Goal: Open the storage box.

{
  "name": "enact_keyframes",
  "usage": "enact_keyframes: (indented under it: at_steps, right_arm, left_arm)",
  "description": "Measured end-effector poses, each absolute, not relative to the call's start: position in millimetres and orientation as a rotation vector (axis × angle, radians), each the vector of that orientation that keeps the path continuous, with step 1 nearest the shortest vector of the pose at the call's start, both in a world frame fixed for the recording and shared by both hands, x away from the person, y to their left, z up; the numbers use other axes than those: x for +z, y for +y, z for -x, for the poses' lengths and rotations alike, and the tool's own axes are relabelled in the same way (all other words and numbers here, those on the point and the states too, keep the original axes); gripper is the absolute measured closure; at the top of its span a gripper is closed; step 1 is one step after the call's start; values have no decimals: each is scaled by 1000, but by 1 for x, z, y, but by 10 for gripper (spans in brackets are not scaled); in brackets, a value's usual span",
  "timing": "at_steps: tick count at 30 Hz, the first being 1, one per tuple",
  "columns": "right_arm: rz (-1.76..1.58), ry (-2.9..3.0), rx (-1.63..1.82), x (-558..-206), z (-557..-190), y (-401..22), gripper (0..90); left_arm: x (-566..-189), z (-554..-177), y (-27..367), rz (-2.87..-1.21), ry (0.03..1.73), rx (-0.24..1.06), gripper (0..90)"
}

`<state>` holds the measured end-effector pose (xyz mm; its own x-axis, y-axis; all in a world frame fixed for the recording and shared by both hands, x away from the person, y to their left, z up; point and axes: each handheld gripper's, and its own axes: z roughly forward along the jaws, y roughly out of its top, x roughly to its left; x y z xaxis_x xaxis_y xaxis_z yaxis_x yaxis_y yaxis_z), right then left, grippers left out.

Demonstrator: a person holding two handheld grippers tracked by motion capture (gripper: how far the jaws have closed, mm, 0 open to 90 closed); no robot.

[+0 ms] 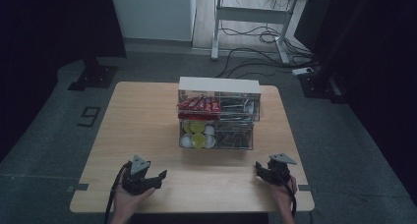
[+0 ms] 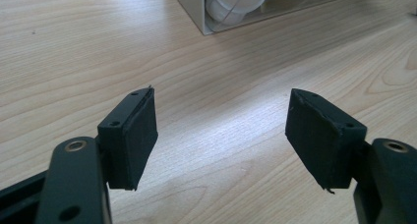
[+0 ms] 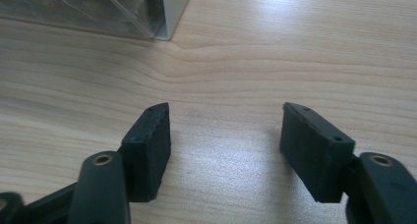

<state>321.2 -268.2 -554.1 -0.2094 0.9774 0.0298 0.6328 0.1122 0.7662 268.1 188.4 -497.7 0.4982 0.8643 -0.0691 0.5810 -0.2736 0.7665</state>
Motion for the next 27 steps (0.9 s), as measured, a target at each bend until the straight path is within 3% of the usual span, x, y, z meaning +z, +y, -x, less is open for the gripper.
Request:
enact_keyframes:
  at_steps: [15, 17, 27]
  right_arm:
    - [-1554, 1836, 1073, -536, -311, -278, 463]
    - [-1539, 1846, 1100, -531, -308, -279, 531]
    - [-1463, 1852, 1196, -514, -300, -280, 693]
  left_arm:
    - [-496, -268, 191, -1973, 1189, 468, 281]
    - [-495, -268, 192, -1973, 1189, 466, 281]
    - [-495, -268, 191, -1976, 1187, 463, 281]
